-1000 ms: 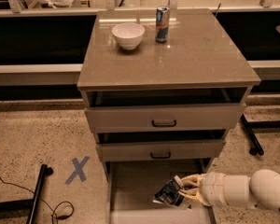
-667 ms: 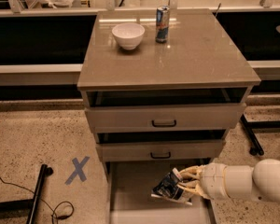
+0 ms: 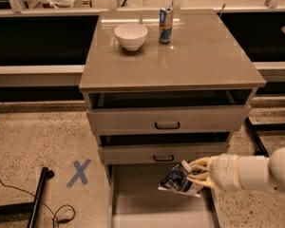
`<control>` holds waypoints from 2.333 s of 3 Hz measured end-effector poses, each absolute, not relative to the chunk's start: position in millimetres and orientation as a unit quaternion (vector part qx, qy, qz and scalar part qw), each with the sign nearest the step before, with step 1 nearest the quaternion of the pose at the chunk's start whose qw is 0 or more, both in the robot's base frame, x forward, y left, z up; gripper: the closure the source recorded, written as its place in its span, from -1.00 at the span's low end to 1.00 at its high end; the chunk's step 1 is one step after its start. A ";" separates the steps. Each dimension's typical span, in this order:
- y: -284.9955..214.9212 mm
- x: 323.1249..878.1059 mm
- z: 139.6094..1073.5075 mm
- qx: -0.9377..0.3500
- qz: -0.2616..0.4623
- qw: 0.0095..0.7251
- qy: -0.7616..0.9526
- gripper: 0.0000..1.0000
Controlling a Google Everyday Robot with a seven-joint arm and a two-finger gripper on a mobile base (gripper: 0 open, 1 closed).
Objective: Pick blue chip bag from bottom drawer and place on counter
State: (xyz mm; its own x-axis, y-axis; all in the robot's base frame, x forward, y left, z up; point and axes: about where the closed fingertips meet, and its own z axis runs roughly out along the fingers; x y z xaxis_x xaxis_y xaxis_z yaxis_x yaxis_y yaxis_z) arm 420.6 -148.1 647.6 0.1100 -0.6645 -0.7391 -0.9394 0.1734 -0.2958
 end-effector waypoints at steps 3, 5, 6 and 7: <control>-183.8 481.1 809.2 -0.686 0.110 0.408 0.592 1.00; -175.3 561.4 899.9 -0.721 0.081 0.382 0.572 1.00; -179.7 603.6 912.5 -0.723 0.078 0.348 0.592 1.00; -172.3 647.5 912.8 -0.722 0.087 0.329 0.603 1.00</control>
Offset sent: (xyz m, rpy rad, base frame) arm 0.0539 -0.0506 0.1741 -0.1625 -0.1817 0.0719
